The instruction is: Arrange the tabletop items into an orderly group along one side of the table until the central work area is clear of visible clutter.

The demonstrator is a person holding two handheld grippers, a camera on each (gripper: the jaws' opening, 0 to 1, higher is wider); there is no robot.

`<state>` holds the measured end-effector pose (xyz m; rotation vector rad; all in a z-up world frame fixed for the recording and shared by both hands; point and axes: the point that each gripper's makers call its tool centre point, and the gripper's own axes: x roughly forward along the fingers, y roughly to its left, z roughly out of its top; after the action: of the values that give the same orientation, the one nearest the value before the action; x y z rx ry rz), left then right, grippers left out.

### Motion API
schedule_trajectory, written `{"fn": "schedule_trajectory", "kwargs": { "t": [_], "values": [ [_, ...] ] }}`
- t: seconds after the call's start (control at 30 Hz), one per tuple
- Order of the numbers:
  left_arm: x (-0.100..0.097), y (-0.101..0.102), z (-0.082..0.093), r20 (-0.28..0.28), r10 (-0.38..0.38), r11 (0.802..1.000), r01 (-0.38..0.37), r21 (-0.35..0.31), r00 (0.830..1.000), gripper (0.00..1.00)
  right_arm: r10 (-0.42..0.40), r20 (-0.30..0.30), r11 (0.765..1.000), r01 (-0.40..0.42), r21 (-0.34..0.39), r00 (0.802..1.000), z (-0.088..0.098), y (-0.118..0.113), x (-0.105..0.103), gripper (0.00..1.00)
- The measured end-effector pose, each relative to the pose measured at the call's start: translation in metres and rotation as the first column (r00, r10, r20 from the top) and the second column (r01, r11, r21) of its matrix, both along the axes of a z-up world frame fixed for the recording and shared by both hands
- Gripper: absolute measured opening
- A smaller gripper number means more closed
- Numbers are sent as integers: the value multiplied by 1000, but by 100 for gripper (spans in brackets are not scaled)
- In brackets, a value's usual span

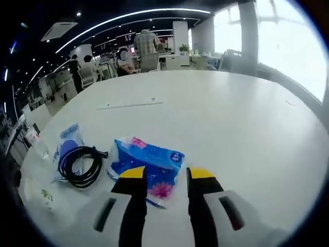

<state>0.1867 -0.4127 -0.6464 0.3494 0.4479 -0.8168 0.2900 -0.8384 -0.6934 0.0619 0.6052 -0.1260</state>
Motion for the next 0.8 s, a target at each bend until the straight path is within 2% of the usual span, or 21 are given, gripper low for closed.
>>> {"fn": "schedule_trajectory", "kwargs": {
  "t": [0.1,0.17,0.23,0.37,0.43,0.6,0.67,0.77,0.8],
  "values": [
    [0,0,1,2,1,1000,-1,-6,1000,86,77,4,996,-77,-46,997,5,8,1,44],
    [0,0,0,2,1,1000,-1,-6,1000,86,98,15,995,-98,-33,995,8,13,1,48],
    [0,0,1,5,-1,1000,1,-10,1000,86,138,13,989,-137,-52,990,10,17,2,52],
    [0,-1,1,6,-2,1000,2,-12,1000,86,231,7,969,-230,-91,973,14,28,3,58],
    [1,-1,2,7,-1,1000,1,-13,1000,86,286,8,952,-283,-113,958,16,36,5,61],
    [1,-1,2,11,3,1000,-3,-16,1000,86,427,-10,889,-421,-179,904,17,60,9,75],
    [1,0,2,11,4,1000,-4,-13,1000,86,482,-18,857,-475,-200,876,16,68,12,81],
    [2,0,2,11,6,1000,-6,-12,1000,86,567,-52,793,-561,-238,822,12,84,13,85],
    [2,0,2,12,6,1000,-6,-12,1000,86,584,-55,779,-579,-241,810,10,87,15,87]
  ]
}}
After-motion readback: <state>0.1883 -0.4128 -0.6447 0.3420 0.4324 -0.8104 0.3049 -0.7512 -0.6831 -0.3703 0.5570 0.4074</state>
